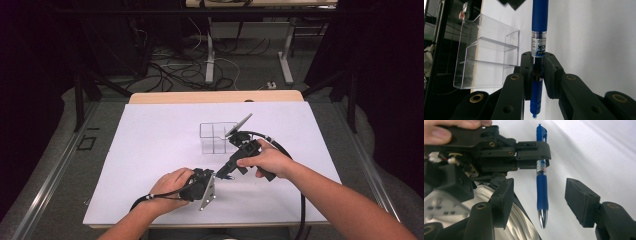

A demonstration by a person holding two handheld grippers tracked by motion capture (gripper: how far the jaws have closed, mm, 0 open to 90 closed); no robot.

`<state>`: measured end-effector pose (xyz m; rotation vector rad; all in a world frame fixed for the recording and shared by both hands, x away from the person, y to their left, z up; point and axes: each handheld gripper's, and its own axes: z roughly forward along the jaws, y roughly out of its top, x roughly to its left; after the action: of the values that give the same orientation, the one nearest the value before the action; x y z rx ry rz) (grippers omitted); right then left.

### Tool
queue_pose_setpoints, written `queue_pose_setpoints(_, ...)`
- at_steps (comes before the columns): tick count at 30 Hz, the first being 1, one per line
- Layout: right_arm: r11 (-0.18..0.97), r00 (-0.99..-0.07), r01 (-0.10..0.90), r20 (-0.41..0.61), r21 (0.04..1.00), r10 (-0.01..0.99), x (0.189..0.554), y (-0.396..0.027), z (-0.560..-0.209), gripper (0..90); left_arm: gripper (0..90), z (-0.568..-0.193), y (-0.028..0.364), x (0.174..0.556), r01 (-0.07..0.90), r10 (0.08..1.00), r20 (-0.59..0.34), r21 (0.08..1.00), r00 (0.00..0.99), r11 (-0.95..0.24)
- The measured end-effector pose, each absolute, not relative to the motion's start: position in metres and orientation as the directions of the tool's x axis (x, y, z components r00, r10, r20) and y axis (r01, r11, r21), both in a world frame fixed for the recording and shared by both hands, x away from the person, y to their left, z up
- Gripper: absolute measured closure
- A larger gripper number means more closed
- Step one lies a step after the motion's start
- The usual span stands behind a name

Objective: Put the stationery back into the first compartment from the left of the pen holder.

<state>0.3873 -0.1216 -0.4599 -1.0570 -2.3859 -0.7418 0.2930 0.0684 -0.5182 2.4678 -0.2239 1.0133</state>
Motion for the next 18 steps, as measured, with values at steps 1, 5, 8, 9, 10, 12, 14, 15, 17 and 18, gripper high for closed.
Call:
queue_pose_setpoints(1,0.583,-0.614,0.767,0.568,0.268,0.547,0.388,-0.124,-0.456,36.4,79.3,-0.518,0.070,0.293,-0.305,0.030,0.692,0.356,0.721,-0.883)
queue_pose_setpoints(5,0.586,-0.639,0.750,0.566,0.307,0.520,0.389,-0.131,-0.454,30.7,79.2,-0.517,0.074,0.299,-0.285,0.051,0.686,0.367,0.726,-0.886)
queue_pose_setpoints(8,0.570,-0.641,0.753,0.563,0.329,0.522,0.388,-0.136,-0.452,24.8,79.2,-0.513,0.078,0.303,-0.265,0.079,0.678,0.389,0.731,-0.883)
queue_pose_setpoints(9,0.566,-0.653,0.746,0.556,0.352,0.514,0.389,-0.138,-0.453,23.1,79.2,-0.512,0.079,0.305,-0.258,0.088,0.676,0.394,0.732,-0.882)
queue_pose_setpoints(10,0.554,-0.652,0.749,0.555,0.365,0.516,0.389,-0.139,-0.453,21.9,79.2,-0.511,0.080,0.306,-0.244,0.102,0.669,0.403,0.737,-0.882)
queue_pose_setpoints(12,0.565,-0.632,0.762,0.555,0.318,0.540,0.390,-0.143,-0.450,18.8,79.2,-0.508,0.082,0.308,-0.221,0.132,0.654,0.429,0.745,-0.876)
queue_pose_setpoints(14,0.549,-0.643,0.757,0.548,0.354,0.534,0.391,-0.146,-0.454,15.2,79.2,-0.505,0.085,0.312,-0.206,0.154,0.646,0.447,0.748,-0.871)
queue_pose_setpoints(15,0.569,-0.643,0.755,0.537,0.326,0.545,0.391,-0.147,-0.452,15.2,79.2,-0.503,0.086,0.314,-0.199,0.168,0.643,0.458,0.747,-0.866)
queue_pose_setpoints(17,0.546,-0.653,0.753,0.520,0.367,0.551,0.391,-0.148,-0.456,15.3,79.3,-0.499,0.088,0.317,-0.184,0.191,0.634,0.477,0.749,-0.860)
queue_pose_setpoints(18,0.566,-0.661,0.745,0.503,0.354,0.557,0.392,-0.150,-0.455,15.3,79.3,-0.498,0.089,0.319,-0.176,0.207,0.629,0.491,0.750,-0.853)
